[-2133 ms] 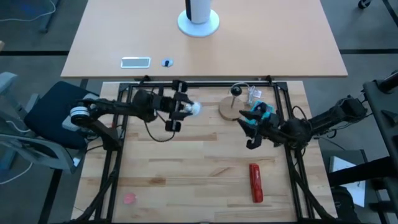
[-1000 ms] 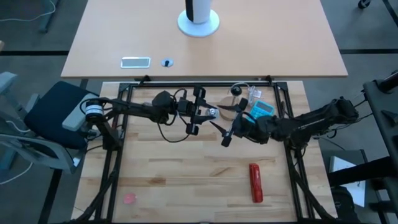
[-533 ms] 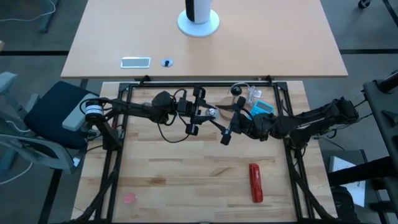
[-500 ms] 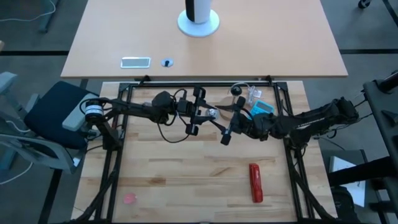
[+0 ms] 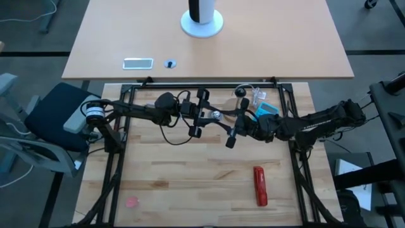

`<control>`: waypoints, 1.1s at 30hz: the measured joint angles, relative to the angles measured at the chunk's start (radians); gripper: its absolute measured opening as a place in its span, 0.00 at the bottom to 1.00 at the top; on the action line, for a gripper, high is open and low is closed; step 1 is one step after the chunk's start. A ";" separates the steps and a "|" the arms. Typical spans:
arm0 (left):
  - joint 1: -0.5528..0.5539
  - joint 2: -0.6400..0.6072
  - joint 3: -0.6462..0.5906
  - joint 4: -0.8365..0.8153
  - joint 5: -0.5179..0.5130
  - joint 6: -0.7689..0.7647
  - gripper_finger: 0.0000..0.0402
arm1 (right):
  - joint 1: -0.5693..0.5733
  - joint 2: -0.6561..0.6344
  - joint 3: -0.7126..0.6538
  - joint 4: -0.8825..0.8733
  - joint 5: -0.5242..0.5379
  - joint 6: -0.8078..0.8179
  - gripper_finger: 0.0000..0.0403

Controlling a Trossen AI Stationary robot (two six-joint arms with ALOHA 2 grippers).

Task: Screw lightbulb
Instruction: Insert the lightbulb into the lamp

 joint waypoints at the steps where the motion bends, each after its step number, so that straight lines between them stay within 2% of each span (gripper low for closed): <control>1: 0.000 0.000 0.000 0.000 0.000 0.000 0.35 | 0.000 0.000 0.000 0.000 0.001 0.000 0.37; 10: -0.001 -0.005 0.001 -0.010 0.003 -0.003 0.41 | -0.001 0.000 0.000 -0.021 0.011 -0.001 0.33; 18: -0.001 -0.006 0.001 -0.010 0.003 -0.004 0.40 | -0.001 0.000 0.000 -0.029 0.013 -0.029 0.10; 20: -0.001 -0.008 0.001 -0.016 0.003 -0.004 0.36 | -0.001 0.000 0.000 -0.031 0.012 -0.035 0.04; 22: -0.001 -0.008 0.001 -0.021 0.014 -0.006 0.27 | -0.001 0.000 0.000 -0.030 0.021 -0.039 0.01; 25: 0.002 -0.008 0.001 -0.024 0.022 -0.007 0.07 | -0.003 -0.001 0.000 -0.036 0.028 -0.023 0.02; 26: 0.006 -0.008 0.001 -0.022 0.022 -0.011 0.04 | -0.003 -0.002 0.000 -0.044 0.029 -0.017 0.03; 30: 0.025 -0.008 0.000 -0.035 -0.009 -0.025 0.02 | 0.002 -0.017 0.000 -0.142 0.067 0.020 0.06; 33: 0.047 -0.027 -0.010 -0.151 -0.026 -0.024 0.00 | 0.005 -0.062 0.000 -0.347 0.094 0.160 0.07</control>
